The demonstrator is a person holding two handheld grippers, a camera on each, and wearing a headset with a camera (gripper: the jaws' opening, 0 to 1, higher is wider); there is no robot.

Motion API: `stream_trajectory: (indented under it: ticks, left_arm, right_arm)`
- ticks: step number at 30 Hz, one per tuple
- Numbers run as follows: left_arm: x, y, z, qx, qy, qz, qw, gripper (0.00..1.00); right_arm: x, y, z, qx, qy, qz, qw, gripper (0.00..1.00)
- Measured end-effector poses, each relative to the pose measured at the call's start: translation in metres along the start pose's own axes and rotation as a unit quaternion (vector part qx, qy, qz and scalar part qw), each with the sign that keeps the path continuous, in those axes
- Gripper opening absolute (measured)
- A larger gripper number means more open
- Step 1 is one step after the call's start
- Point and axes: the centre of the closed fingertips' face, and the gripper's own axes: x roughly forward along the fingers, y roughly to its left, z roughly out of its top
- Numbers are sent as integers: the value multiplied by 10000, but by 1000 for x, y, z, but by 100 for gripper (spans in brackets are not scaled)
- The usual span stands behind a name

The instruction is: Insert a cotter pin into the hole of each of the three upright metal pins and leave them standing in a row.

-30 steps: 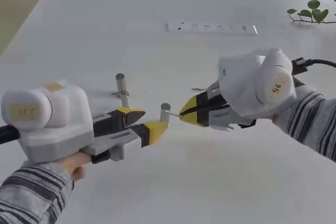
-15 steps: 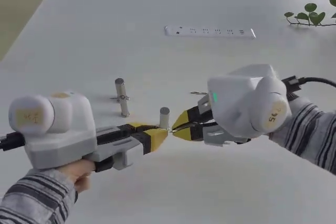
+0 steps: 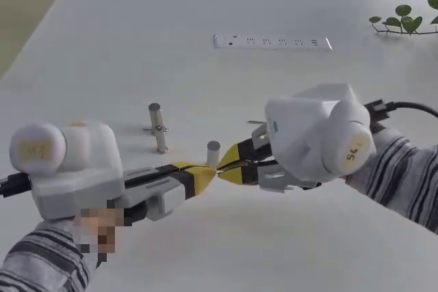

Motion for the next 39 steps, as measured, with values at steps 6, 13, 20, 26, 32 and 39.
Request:
stream_trajectory:
  ticks: [6, 13, 20, 26, 32, 39]
  left_arm:
    - [-1, -3, 2, 182, -81, -81, 9998, 0]
    - [0, -4, 4, 627, -104, -118, 9979, 0]
    - [-3, -3, 2, 1397, 30, -212, 9900, 0]
    - [-7, -8, 0, 1787, 76, -432, 9829, 0]
    - [-9, -17, -2, 1885, 88, -694, 9796, 0]
    - [-10, -24, 1, 1743, 26, -875, 9808, 0]
  right_arm:
    - [-2, 0, 2, 137, -51, -52, 9999, 0]
    - [-3, -1, 4, 748, -274, -29, 9968, 0]
    - [-6, 1, 2, 2070, -681, 262, 9756, 6]
    - [-8, 6, -1, 2734, -1006, 554, 9550, 10]
    - [-8, 15, -1, 3113, -1221, 794, 9391, 11]
    - [-8, 19, 4, 3225, -1343, 869, 9330, 7]
